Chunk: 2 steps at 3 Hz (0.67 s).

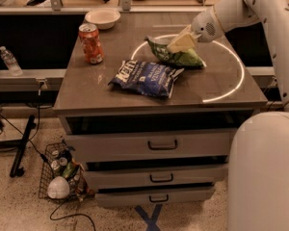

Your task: Move green jalapeno chip bag near blue chip bag

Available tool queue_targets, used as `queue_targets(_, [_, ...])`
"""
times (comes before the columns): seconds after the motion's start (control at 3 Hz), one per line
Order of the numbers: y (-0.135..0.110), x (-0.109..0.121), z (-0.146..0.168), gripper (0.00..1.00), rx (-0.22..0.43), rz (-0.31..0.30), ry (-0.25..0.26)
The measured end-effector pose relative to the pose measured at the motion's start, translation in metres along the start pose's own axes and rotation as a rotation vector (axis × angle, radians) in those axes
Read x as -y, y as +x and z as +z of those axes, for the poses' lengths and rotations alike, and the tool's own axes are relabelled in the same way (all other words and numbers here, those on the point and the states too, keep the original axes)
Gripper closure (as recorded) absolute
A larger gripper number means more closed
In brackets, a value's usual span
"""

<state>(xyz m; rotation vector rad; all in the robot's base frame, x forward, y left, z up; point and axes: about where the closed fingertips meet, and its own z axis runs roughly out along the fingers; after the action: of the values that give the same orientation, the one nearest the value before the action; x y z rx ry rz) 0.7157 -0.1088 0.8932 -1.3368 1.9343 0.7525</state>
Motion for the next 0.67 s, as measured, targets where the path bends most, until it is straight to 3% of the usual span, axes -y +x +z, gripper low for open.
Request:
queue_targets(0.33, [-0.0007,0.0011,0.0055,0.22,0.002,0.0,-0.003])
queue_targets(0.67, [-0.0012,0.0019,0.0091,0.01,0.003,0.001,-0.005])
